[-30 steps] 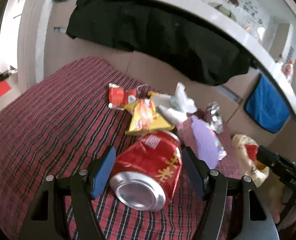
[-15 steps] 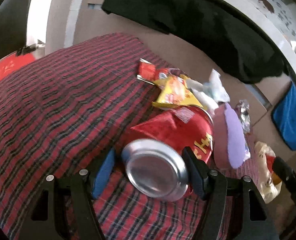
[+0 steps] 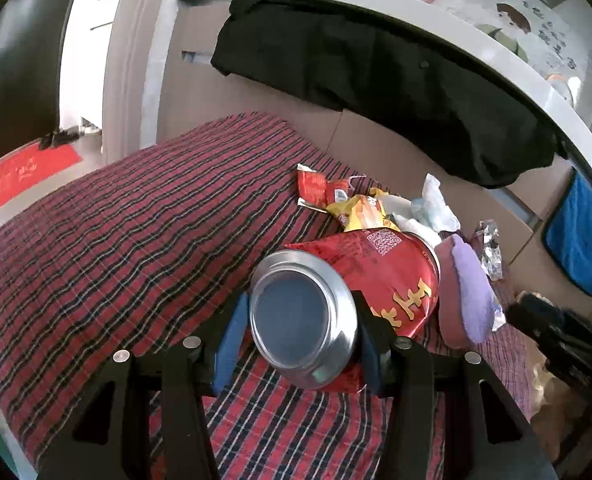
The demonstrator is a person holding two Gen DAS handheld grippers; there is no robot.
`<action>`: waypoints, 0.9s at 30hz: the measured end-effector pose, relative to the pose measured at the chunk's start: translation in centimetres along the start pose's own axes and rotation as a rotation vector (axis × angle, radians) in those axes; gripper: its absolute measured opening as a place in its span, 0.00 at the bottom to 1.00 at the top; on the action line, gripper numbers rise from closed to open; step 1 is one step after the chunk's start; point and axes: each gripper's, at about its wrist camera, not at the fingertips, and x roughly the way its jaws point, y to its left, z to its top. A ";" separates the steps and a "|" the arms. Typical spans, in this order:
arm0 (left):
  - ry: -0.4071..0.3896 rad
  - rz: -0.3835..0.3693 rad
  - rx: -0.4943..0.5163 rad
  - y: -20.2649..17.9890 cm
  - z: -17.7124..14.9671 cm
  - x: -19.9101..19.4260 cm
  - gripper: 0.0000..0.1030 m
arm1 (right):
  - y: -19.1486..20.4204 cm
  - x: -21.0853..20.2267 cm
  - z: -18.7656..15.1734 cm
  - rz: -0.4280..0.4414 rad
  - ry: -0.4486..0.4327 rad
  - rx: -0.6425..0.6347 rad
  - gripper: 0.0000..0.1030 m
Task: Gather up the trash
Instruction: 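Grasp the purple heart-shaped sponge with the right gripper while the left gripper holds the can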
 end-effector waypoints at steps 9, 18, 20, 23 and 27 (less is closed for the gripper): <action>0.035 -0.056 0.019 0.7 -0.1 -0.3 0.50 | -0.4 5.2 2.2 -0.022 0.056 -0.052 0.46; 0.035 -0.056 -0.015 2.4 0.1 -0.3 0.50 | -0.8 6.4 2.2 0.107 0.092 0.068 0.51; 0.036 -0.054 -0.021 2.6 0.1 -0.2 0.50 | 0.0 6.7 2.2 0.088 0.110 0.050 0.59; 0.036 -0.044 -0.015 2.7 -0.1 -0.4 0.50 | 0.9 6.7 2.2 0.052 0.099 0.018 0.59; 0.032 -0.039 -0.004 2.5 -0.3 -0.5 0.50 | 1.7 6.1 2.3 0.025 0.094 -0.006 0.56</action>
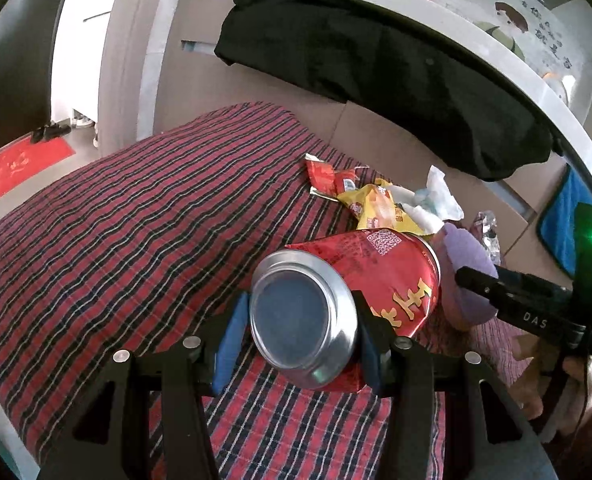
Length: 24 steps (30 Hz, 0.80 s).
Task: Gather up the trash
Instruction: 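Grasp the purple heart-shaped sponge with the right gripper while the left gripper holds the can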
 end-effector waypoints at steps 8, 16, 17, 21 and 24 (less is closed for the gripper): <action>-0.010 0.008 0.026 -0.9 -0.2 -0.1 0.50 | 0.0 -3.1 -0.4 0.002 -0.032 -0.017 0.30; -0.027 0.019 0.045 -1.5 0.0 -0.4 0.50 | 1.2 -5.0 -0.9 0.042 -0.043 -0.047 0.29; -0.033 0.023 0.049 -1.5 0.0 -0.6 0.50 | 1.6 -5.0 -0.9 0.041 -0.043 -0.060 0.30; -0.050 0.035 0.055 -1.3 -0.1 -1.2 0.50 | 3.0 -5.3 -0.7 0.061 -0.060 -0.094 0.30; -0.058 0.042 0.056 -1.1 -0.1 -1.5 0.50 | 4.6 -5.1 -0.4 0.082 -0.068 -0.137 0.30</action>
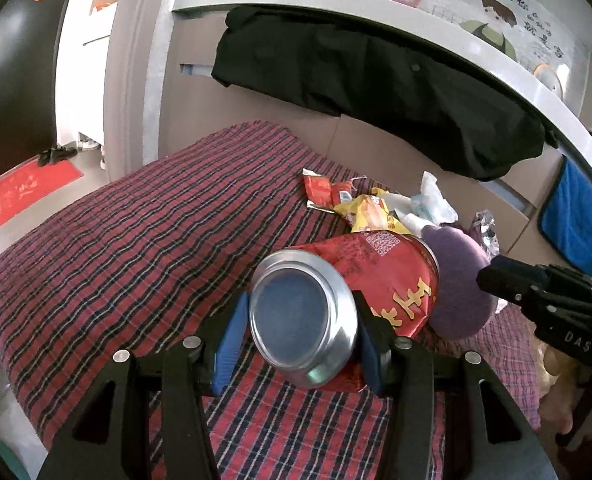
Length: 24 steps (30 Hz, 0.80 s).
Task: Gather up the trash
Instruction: 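Grasp the purple heart-shaped sponge with the right gripper while the left gripper holds the can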
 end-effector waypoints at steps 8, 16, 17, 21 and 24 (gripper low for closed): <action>-0.043 0.035 0.027 0.3 -0.3 -1.0 0.50 | 1.4 1.5 0.2 -0.111 0.011 -0.095 0.51; -0.034 0.028 -0.003 1.4 -0.3 -0.6 0.50 | -0.5 2.9 0.1 -0.163 0.027 -0.019 0.52; -0.031 0.027 -0.007 1.5 -0.4 -0.6 0.50 | -0.8 3.1 0.1 -0.168 0.032 -0.007 0.51; -0.027 0.027 -0.022 2.1 -0.5 -0.5 0.50 | -2.2 4.1 -0.2 -0.177 0.061 0.043 0.51; -0.022 0.022 -0.029 2.2 -0.4 -0.4 0.50 | -3.9 4.5 -0.6 -0.127 0.066 0.114 0.51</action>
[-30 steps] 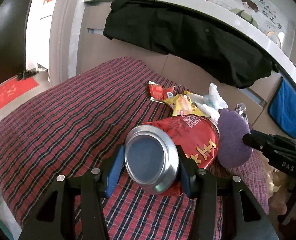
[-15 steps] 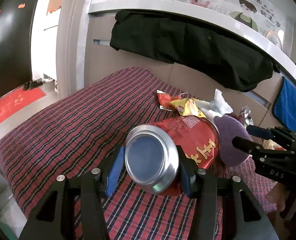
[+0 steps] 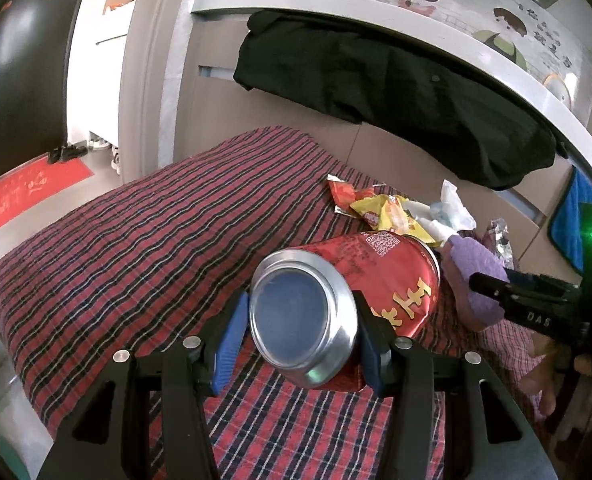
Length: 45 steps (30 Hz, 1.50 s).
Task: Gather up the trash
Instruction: 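Grasp the purple heart-shaped sponge with the right gripper while the left gripper holds the can, then carry the can and sponge over the lined bin and open both grippers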
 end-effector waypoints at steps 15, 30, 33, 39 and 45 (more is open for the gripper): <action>0.023 -0.004 0.005 -0.8 0.1 0.7 0.50 | -3.5 1.5 -0.9 0.183 0.046 0.160 0.60; 0.007 0.014 0.115 -6.4 3.3 -1.1 0.50 | -4.8 -5.1 -0.8 0.141 -0.060 0.103 0.58; -0.008 -0.017 0.160 -9.8 4.1 -1.8 0.50 | -6.7 -8.4 -0.8 0.133 -0.107 0.113 0.58; -0.039 -0.158 0.284 -20.5 4.6 -1.8 0.50 | -13.3 -16.6 -2.6 0.013 -0.247 0.146 0.58; 0.006 -0.329 0.404 -31.9 2.8 0.3 0.50 | -21.1 -22.4 -6.2 -0.166 -0.309 0.233 0.58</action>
